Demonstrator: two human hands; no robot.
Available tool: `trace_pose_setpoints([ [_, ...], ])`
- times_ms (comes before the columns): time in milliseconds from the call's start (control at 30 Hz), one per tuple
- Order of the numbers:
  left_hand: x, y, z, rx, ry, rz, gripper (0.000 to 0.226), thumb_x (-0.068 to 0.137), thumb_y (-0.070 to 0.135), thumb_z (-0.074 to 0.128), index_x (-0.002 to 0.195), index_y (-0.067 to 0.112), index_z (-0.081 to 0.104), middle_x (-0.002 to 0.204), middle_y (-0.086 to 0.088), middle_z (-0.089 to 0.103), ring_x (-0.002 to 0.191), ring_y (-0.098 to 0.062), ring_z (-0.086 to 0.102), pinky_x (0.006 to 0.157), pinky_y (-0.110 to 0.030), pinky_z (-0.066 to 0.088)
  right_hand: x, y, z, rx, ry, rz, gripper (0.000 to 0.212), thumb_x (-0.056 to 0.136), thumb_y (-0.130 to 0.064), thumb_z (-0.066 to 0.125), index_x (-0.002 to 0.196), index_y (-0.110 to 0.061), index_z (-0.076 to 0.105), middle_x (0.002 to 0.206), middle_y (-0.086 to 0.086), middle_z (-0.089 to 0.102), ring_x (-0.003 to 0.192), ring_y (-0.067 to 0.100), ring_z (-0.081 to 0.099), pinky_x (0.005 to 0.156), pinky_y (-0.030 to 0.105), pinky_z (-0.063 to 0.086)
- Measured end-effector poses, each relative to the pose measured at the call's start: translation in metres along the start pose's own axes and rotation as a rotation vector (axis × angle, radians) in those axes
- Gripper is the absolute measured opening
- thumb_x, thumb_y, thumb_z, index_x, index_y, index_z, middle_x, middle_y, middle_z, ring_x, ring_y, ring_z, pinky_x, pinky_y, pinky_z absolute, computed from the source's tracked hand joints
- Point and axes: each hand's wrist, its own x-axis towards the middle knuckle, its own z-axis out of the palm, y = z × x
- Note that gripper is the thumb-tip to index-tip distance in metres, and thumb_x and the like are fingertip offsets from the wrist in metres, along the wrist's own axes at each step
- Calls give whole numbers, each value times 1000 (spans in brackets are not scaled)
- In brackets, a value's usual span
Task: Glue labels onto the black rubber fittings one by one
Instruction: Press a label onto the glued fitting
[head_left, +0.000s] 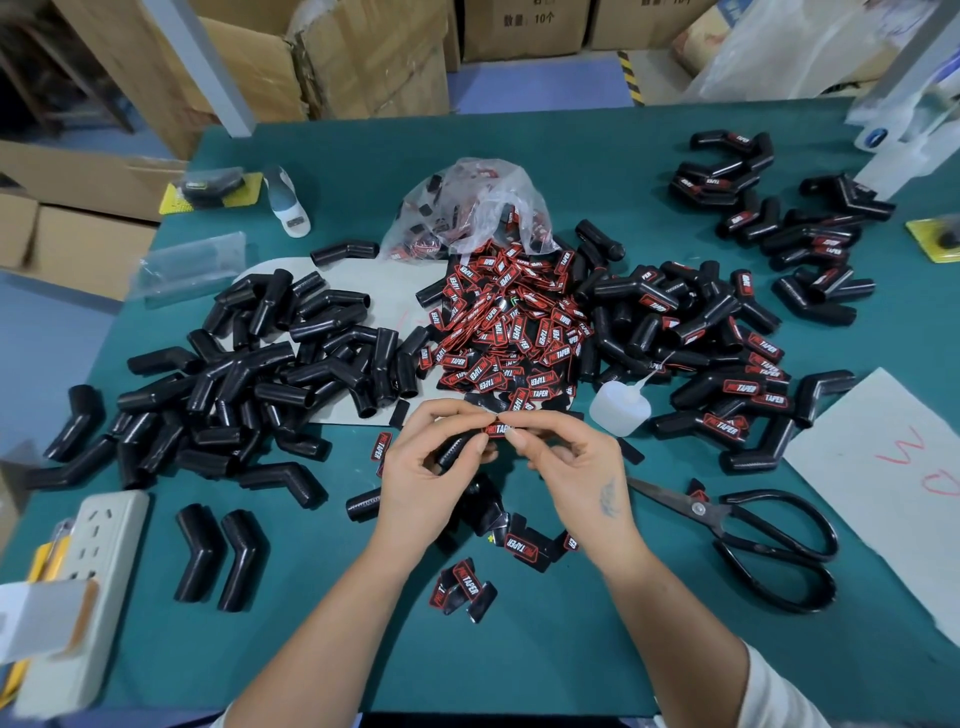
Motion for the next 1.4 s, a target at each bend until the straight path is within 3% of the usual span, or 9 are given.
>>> trace_pose_setpoints([
  [133, -1, 3, 1, 46, 15, 10, 26, 94, -15, 67, 111, 1, 78, 114, -2, 64, 108, -18, 68, 87, -33, 62, -1, -1, 4, 57, -23, -3, 24, 94, -7, 77, 105, -29, 81, 95, -11, 76, 88, 3, 68, 75, 23, 55],
  [300, -3, 5, 5, 209, 46, 97, 22, 91, -3, 71, 109, 7, 80, 113, -3, 65, 111, -19, 66, 98, -38, 57, -1, 2, 8, 85, -14, -38, 26, 91, -3, 79, 102, -26, 76, 99, -1, 76, 90, 10, 68, 81, 28, 58],
  [433, -2, 6, 5, 131, 41, 73, 25, 92, -14, 70, 109, 2, 79, 112, -7, 64, 109, -14, 66, 89, -24, 59, 0, 3, 5, 102, -33, -26, 24, 92, -10, 79, 103, -31, 78, 101, -4, 76, 95, 7, 67, 82, 25, 56],
  [600, 0, 4, 2, 20, 27, -14, 24, 94, -13, 67, 111, 0, 78, 114, -4, 64, 105, -16, 68, 86, -32, 62, 2, 0, 1, 90, -71, -30, 29, 96, -11, 74, 110, -36, 79, 105, -8, 77, 98, 4, 67, 82, 21, 55],
  [867, 0, -1, 0, -15, 31, -39, 22, 96, -10, 67, 111, 2, 78, 115, -6, 63, 108, -23, 68, 85, -34, 63, 2, -2, -1, 68, -83, -15, 31, 97, -17, 71, 115, -41, 78, 107, -8, 77, 102, 8, 68, 85, 23, 56],
  [1000, 0, -4, 0, -8, 19, -21, 20, 97, -6, 68, 111, 3, 78, 115, -4, 63, 109, -23, 68, 87, -32, 62, 2, -4, 0, 87, -84, -1, 38, 97, -9, 71, 113, -42, 78, 106, -6, 78, 100, 5, 68, 84, 21, 55],
  [1167, 0, -5, 0, 150, 30, 59, 31, 94, 15, 70, 122, 28, 71, 119, 10, 67, 117, -23, 66, 104, -33, 52, 0, -4, 3, 97, -100, 17, 39, 95, -6, 74, 124, -32, 73, 111, -2, 76, 100, 9, 66, 89, 26, 55],
  [1400, -3, -4, 5, 126, 30, 43, 55, 92, 17, 69, 135, 48, 55, 117, 14, 69, 117, -18, 66, 107, -28, 48, -3, -3, 8, 157, -87, 69, 41, 95, -5, 74, 125, -33, 72, 110, -7, 75, 102, 6, 66, 84, 24, 54],
])
